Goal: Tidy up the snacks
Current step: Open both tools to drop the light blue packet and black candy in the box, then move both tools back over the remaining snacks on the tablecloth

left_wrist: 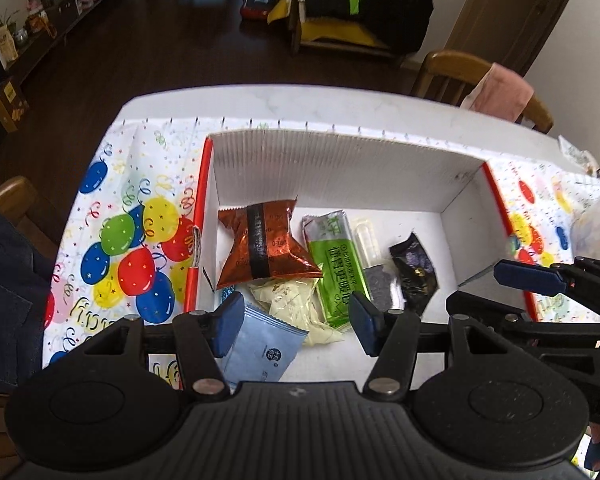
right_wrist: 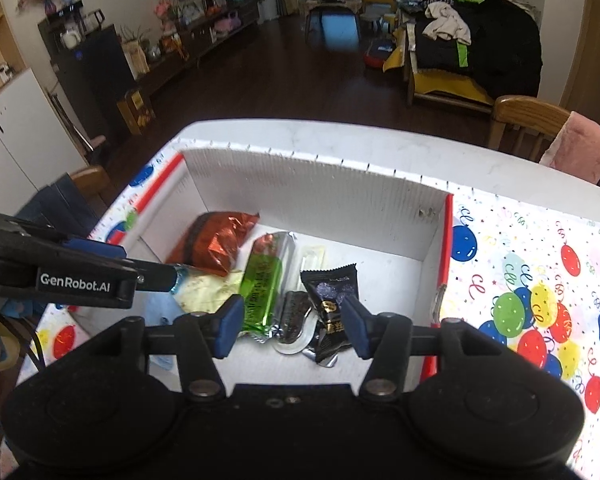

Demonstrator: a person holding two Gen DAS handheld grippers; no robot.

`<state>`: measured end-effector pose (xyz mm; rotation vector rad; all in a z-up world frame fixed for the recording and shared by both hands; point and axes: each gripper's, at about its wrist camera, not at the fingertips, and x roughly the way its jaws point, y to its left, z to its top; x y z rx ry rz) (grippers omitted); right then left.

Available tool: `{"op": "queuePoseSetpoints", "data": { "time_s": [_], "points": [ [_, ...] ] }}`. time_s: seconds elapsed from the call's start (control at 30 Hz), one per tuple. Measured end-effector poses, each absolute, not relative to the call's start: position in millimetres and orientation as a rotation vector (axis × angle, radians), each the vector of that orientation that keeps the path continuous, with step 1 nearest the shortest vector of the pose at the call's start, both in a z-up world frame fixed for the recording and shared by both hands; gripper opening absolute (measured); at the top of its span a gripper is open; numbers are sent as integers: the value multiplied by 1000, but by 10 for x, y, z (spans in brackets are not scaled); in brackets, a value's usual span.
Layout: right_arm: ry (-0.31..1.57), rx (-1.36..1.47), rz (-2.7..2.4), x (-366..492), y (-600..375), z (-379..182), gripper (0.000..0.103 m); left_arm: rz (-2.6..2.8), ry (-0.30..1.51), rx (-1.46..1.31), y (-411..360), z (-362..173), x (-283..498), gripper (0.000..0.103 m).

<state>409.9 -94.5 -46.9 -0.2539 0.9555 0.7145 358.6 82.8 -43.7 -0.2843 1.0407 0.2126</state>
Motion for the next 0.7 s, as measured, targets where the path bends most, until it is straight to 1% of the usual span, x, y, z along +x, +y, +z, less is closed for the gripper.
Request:
{"op": "queuePoseSetpoints", "data": {
  "time_s": [0.17,0.43,0.47,0.57,0.6,0.67,0.7],
  "points": [
    [919,-216,724,3912,-1033,-279,61,193,989,-272,776,-266,3375,57],
    [859,-183,733,3584,-1100,-41,64,163,911,-248,686,-22,3012,57],
    [853,-177,731,3545,-1108,-16,68,160,903,-247,677,3,2965,58],
    [831,-164,731,3426,-1137,47,74,153,875,-248,665,75,2822,65],
    [825,-163,731,3386,-1138,68,75,155,866,-244,661,96,2771,65],
    [813,-158,736,3296,-1152,93,80,154,856,-240,658,124,2674,65],
    [808,-158,739,3251,-1154,105,81,152,852,-243,663,136,2630,65]
  ]
}}
